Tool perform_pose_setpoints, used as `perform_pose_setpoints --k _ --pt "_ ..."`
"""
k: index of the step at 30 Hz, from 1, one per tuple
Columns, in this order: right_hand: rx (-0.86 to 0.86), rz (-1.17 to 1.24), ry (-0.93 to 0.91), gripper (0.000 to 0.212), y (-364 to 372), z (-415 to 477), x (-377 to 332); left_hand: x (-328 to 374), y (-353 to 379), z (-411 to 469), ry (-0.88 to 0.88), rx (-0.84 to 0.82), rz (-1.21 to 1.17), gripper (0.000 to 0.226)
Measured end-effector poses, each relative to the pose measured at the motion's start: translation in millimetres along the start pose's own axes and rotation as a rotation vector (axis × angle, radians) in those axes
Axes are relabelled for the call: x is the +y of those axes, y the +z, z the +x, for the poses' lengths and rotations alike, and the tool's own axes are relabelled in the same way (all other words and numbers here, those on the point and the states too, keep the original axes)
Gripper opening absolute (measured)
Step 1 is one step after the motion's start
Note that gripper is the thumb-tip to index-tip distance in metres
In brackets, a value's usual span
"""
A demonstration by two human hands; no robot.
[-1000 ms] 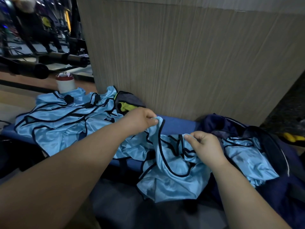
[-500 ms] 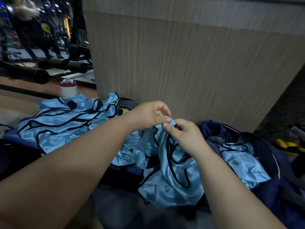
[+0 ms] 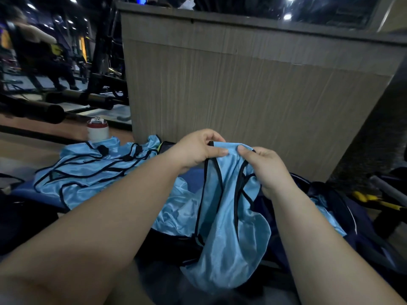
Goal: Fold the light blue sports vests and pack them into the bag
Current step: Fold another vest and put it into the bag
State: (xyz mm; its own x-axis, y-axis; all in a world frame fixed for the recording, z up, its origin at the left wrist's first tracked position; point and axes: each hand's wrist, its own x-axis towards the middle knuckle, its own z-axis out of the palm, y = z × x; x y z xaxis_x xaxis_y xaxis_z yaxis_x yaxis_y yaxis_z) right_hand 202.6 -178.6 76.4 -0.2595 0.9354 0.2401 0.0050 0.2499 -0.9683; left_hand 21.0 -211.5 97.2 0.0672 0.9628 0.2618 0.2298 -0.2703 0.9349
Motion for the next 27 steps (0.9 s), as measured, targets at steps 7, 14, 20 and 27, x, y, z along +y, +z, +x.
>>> perform_pose_setpoints --k 7,14,20,27 --pt "0.019 -0.091 0.028 0.052 -8.4 2.9 -7.2 -3.0 -7.1 11.4 -0.007 0.149 0.119 0.034" --pt "0.05 -0.05 -0.016 0.041 -6.3 9.5 -14.5 0.9 -0.4 7.4 -0.1 -0.049 0.09 0.037" --pt "0.036 -0.147 -0.031 0.033 -8.7 12.9 -23.6 0.9 4.3 10.3 -0.072 0.01 -0.003 0.016" --pt "-0.356 -0.891 0.324 0.069 -50.2 8.1 -29.1 4.0 -31.4 23.8 -0.106 0.25 0.514 0.027"
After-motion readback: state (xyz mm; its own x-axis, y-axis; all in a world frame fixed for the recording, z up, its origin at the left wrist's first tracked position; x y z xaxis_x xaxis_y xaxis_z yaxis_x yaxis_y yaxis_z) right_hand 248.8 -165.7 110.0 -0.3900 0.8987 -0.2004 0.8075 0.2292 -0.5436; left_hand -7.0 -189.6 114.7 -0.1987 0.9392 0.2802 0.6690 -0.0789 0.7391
